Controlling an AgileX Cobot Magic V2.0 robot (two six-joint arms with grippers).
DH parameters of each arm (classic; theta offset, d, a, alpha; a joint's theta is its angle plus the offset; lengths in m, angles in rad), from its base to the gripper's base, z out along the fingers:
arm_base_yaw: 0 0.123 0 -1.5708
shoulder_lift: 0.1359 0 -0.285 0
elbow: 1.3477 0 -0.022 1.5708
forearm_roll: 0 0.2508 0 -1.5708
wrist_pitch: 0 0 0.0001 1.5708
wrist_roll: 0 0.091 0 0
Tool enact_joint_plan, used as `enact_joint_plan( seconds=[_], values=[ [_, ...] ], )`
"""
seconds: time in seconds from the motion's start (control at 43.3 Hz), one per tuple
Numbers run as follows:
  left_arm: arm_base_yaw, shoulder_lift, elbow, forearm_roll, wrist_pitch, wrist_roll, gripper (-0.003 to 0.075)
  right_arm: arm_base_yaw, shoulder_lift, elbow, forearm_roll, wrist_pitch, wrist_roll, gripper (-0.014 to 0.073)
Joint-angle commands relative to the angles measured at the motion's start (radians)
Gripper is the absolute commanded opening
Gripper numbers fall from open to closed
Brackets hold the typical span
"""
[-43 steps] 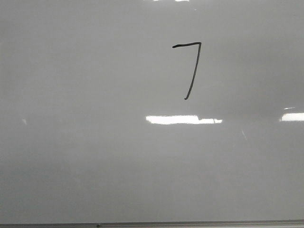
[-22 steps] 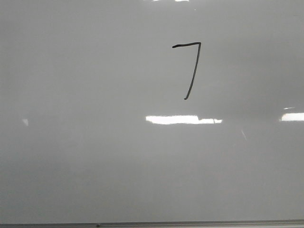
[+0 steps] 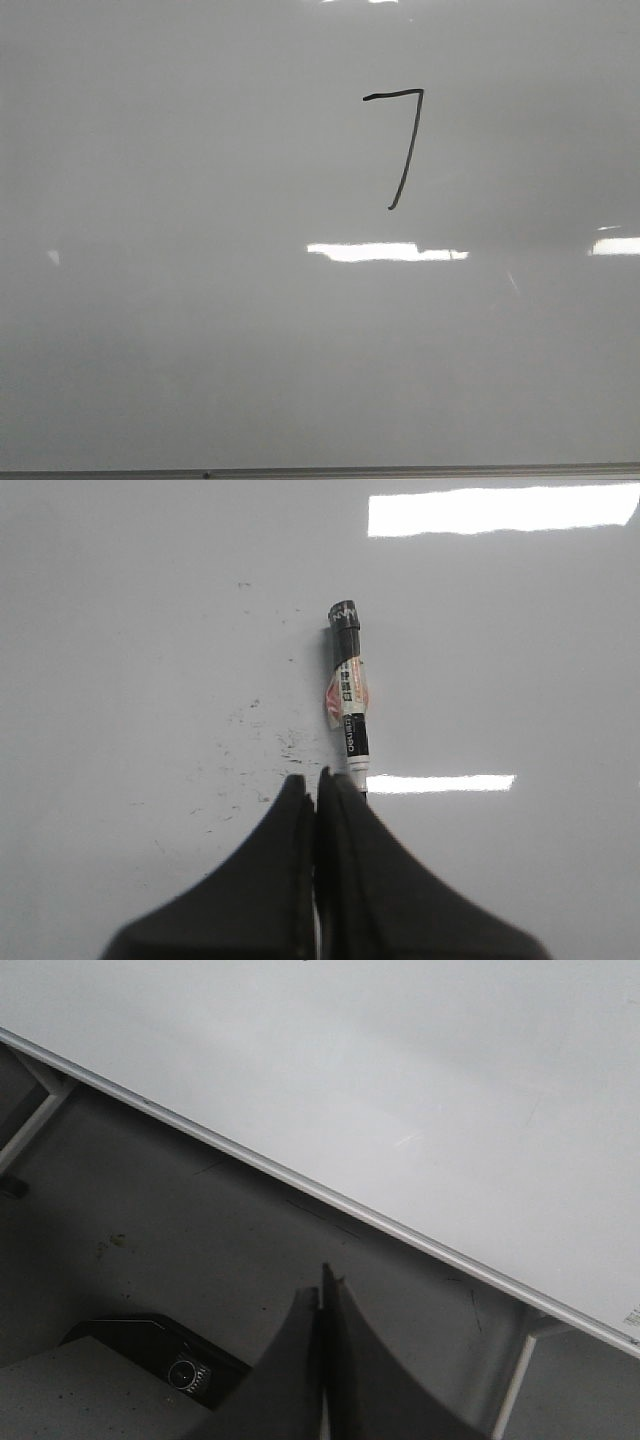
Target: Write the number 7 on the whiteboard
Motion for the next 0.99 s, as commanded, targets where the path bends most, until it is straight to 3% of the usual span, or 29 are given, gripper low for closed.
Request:
enact_joint_plan(
  seconds=[0.0,0.3,0.392,0.485,0.554,0.577,0.646,0.762,0.97],
  values=[
    [0.0,-0.012,0.013,-0.01,-0.085,0.001,-0.0021,-0.004,0.007,-0.023,-0.007,-0.051,-0.004,-0.0118],
    [0.0,-0.012,0.013,-0.01,-0.085,0.001,-0.0021,-0.007,-0.004,-0.015,-0.007,-0.056,-0.004,-0.0118],
    [0.0,-0.012,0.013,-0.01,-0.085,0.001,-0.0021,-0.091,-0.044,0.015,-0.013,-0.092,-0.004,-0.0118],
    [0.0,-0.012,0.013,-0.01,-0.085,0.001,-0.0021,-0.207,-0.106,0.093,-0.018,-0.25,-0.004,-0.0118],
    [0.0,-0.012,0.013,-0.01,-0.085,0.001,-0.0021,-0.291,-0.17,0.18,-0.018,-0.416,-0.004,-0.0118],
    [0.0,-0.012,0.013,-0.01,-0.085,0.001,-0.0021,-0.346,-0.223,0.261,-0.018,-0.542,-0.004,-0.0118],
    [0.0,-0.012,0.013,-0.01,-0.085,0.001,-0.0021,-0.4,-0.288,0.366,-0.018,-0.681,-0.004,-0.0118],
    [0.0,-0.012,0.013,-0.01,-0.085,0.001,-0.0021,-0.452,-0.377,0.53,-0.017,-0.881,-0.004,-0.0118],
    [0.0,-0.012,0.013,-0.01,-0.085,0.001,-0.0021,-0.464,-0.468,0.763,-0.017,-1.098,-0.003,-0.0118]
  ],
)
